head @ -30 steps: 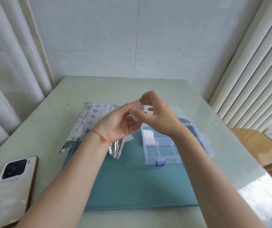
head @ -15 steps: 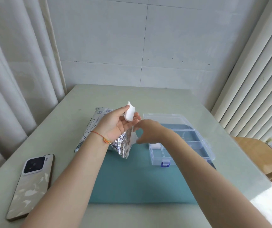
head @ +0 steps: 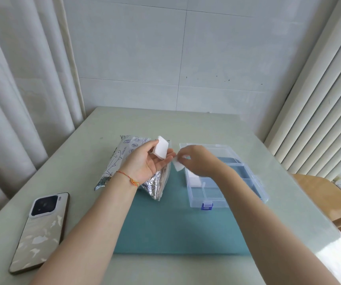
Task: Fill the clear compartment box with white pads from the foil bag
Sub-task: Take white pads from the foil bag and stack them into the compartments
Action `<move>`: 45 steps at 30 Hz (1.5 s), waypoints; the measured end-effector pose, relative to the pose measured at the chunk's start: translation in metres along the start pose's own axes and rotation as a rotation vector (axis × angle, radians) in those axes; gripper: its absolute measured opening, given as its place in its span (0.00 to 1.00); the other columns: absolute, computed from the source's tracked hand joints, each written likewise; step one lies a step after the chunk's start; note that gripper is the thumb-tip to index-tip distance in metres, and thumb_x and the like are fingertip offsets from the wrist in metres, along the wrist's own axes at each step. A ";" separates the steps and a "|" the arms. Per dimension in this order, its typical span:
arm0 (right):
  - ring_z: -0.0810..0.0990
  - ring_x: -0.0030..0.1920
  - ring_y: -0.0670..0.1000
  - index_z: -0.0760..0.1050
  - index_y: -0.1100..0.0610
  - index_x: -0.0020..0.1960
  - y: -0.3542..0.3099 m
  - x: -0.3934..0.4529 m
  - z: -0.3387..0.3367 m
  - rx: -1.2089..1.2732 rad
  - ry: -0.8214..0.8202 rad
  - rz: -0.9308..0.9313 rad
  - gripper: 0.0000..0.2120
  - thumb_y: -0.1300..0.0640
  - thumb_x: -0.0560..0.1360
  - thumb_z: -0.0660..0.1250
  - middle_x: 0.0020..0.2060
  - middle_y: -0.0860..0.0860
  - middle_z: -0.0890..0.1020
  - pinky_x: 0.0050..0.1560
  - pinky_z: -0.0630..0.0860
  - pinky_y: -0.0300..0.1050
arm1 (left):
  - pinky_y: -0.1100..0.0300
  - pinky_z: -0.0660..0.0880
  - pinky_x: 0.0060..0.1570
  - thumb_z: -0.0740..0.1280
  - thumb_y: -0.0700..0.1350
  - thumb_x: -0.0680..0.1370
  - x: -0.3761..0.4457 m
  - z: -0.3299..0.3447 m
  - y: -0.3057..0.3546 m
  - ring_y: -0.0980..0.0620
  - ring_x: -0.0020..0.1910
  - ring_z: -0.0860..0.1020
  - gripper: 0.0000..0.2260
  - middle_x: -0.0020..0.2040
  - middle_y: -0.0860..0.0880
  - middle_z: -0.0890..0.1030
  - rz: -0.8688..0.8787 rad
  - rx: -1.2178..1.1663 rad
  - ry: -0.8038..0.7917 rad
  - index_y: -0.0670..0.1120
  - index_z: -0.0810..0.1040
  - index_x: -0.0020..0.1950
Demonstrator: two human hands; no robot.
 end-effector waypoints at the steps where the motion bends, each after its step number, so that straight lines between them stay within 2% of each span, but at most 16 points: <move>1: 0.77 0.48 0.51 0.81 0.56 0.55 0.005 -0.003 -0.013 0.074 0.048 0.029 0.11 0.57 0.80 0.61 0.47 0.50 0.82 0.48 0.71 0.40 | 0.54 0.83 0.39 0.63 0.42 0.81 0.000 0.000 0.000 0.37 0.45 0.83 0.11 0.48 0.33 0.81 0.000 -0.005 -0.003 0.35 0.72 0.58; 3: 0.76 0.37 0.44 0.82 0.58 0.51 0.016 -0.011 -0.036 0.349 0.141 0.093 0.08 0.61 0.78 0.64 0.39 0.48 0.81 0.39 0.70 0.33 | 0.53 0.83 0.42 0.62 0.42 0.81 0.000 0.001 -0.001 0.37 0.45 0.83 0.11 0.49 0.34 0.80 -0.002 -0.006 -0.009 0.35 0.72 0.58; 4: 0.76 0.34 0.42 0.82 0.58 0.50 0.020 -0.015 -0.042 0.533 0.167 0.113 0.06 0.61 0.77 0.66 0.37 0.48 0.81 0.38 0.71 0.32 | 0.53 0.83 0.43 0.62 0.42 0.81 0.000 0.003 -0.001 0.38 0.45 0.83 0.11 0.49 0.34 0.80 -0.004 -0.004 -0.017 0.35 0.73 0.57; 7: 0.79 0.36 0.46 0.79 0.57 0.47 0.019 -0.022 -0.049 0.862 0.169 0.133 0.01 0.59 0.76 0.69 0.38 0.50 0.83 0.42 0.73 0.41 | 0.52 0.82 0.43 0.61 0.41 0.81 -0.003 0.014 -0.006 0.40 0.46 0.83 0.12 0.52 0.36 0.80 -0.018 0.022 -0.072 0.35 0.73 0.61; 12: 0.77 0.41 0.46 0.78 0.55 0.44 0.013 -0.022 -0.043 0.846 0.142 0.167 0.03 0.58 0.75 0.71 0.40 0.49 0.81 0.43 0.71 0.39 | 0.53 0.82 0.43 0.57 0.43 0.83 -0.011 0.039 -0.020 0.41 0.46 0.83 0.15 0.51 0.36 0.80 -0.076 0.094 -0.182 0.35 0.73 0.65; 17: 0.78 0.36 0.43 0.79 0.57 0.45 0.016 -0.024 -0.044 0.758 0.156 0.185 0.06 0.54 0.74 0.72 0.38 0.49 0.82 0.40 0.72 0.36 | 0.57 0.82 0.43 0.58 0.44 0.82 -0.016 0.049 -0.025 0.43 0.47 0.82 0.17 0.51 0.38 0.80 -0.113 0.178 -0.249 0.35 0.73 0.66; 20: 0.79 0.39 0.47 0.79 0.58 0.45 0.015 -0.024 -0.046 0.668 0.145 0.171 0.07 0.55 0.73 0.73 0.42 0.53 0.84 0.43 0.74 0.39 | 0.59 0.81 0.39 0.57 0.45 0.82 -0.015 0.049 -0.028 0.43 0.46 0.81 0.15 0.50 0.38 0.80 -0.135 0.213 -0.237 0.37 0.75 0.63; 24: 0.80 0.40 0.49 0.78 0.57 0.44 0.011 -0.023 -0.051 0.574 0.152 0.148 0.06 0.56 0.72 0.74 0.40 0.51 0.84 0.45 0.77 0.44 | 0.59 0.80 0.37 0.56 0.44 0.83 -0.013 0.048 -0.029 0.44 0.46 0.81 0.15 0.48 0.39 0.81 -0.146 0.226 -0.226 0.37 0.75 0.63; 28: 0.77 0.40 0.49 0.75 0.56 0.45 0.007 -0.019 -0.053 0.529 0.180 0.101 0.08 0.58 0.71 0.74 0.40 0.50 0.81 0.45 0.75 0.45 | 0.58 0.80 0.38 0.55 0.45 0.83 -0.012 0.048 -0.028 0.44 0.44 0.81 0.15 0.48 0.39 0.82 -0.154 0.285 -0.235 0.38 0.76 0.60; 31: 0.75 0.38 0.48 0.73 0.54 0.46 0.004 -0.017 -0.053 0.551 0.178 0.078 0.10 0.59 0.71 0.74 0.40 0.49 0.78 0.40 0.72 0.40 | 0.54 0.80 0.43 0.55 0.45 0.82 -0.015 0.050 -0.020 0.42 0.48 0.81 0.16 0.51 0.38 0.82 -0.135 0.426 -0.287 0.39 0.77 0.60; 35: 0.75 0.36 0.47 0.72 0.54 0.47 0.003 -0.012 -0.053 0.612 0.187 0.093 0.12 0.58 0.71 0.75 0.40 0.50 0.79 0.38 0.71 0.40 | 0.53 0.80 0.43 0.62 0.40 0.80 -0.011 0.037 0.005 0.41 0.45 0.83 0.08 0.50 0.35 0.83 0.046 0.765 -0.120 0.38 0.77 0.56; 37: 0.77 0.36 0.47 0.72 0.55 0.50 0.009 -0.009 -0.051 0.648 0.225 0.165 0.12 0.59 0.72 0.73 0.42 0.53 0.82 0.39 0.75 0.43 | 0.58 0.79 0.36 0.68 0.39 0.78 -0.011 0.029 0.026 0.46 0.38 0.80 0.02 0.42 0.41 0.82 0.218 0.922 0.035 0.41 0.78 0.47; 38: 0.78 0.35 0.49 0.71 0.57 0.51 0.013 -0.008 -0.048 0.689 0.236 0.220 0.10 0.61 0.73 0.71 0.44 0.55 0.83 0.40 0.78 0.46 | 0.62 0.77 0.32 0.70 0.40 0.76 -0.012 0.024 0.039 0.50 0.35 0.78 0.04 0.38 0.46 0.80 0.329 1.009 0.123 0.43 0.78 0.42; 40: 0.81 0.33 0.54 0.70 0.61 0.52 0.015 -0.005 -0.029 0.765 0.146 0.336 0.06 0.65 0.76 0.64 0.44 0.60 0.83 0.42 0.82 0.48 | 0.62 0.74 0.37 0.72 0.41 0.74 -0.013 0.014 0.060 0.53 0.33 0.75 0.06 0.34 0.51 0.78 0.497 1.107 0.261 0.47 0.79 0.38; 42: 0.84 0.37 0.60 0.70 0.65 0.48 0.005 -0.004 0.001 0.720 -0.054 0.388 0.01 0.66 0.77 0.61 0.39 0.61 0.83 0.48 0.83 0.54 | 0.57 0.76 0.44 0.72 0.40 0.74 -0.014 0.001 0.069 0.50 0.36 0.78 0.04 0.37 0.51 0.80 0.543 1.113 0.330 0.48 0.79 0.42; 45: 0.85 0.41 0.62 0.71 0.66 0.43 -0.010 -0.001 0.027 0.727 -0.169 0.393 0.05 0.66 0.76 0.64 0.37 0.61 0.82 0.51 0.82 0.57 | 0.54 0.78 0.41 0.68 0.37 0.74 -0.017 -0.010 0.072 0.44 0.34 0.81 0.12 0.37 0.45 0.79 0.573 1.149 0.365 0.54 0.74 0.47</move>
Point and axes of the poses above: each hand's wrist, its own x-axis towards the middle knuckle, its own z-axis out of the palm, y = z × x, the point moved 9 cm from there along x, towards the middle knuckle
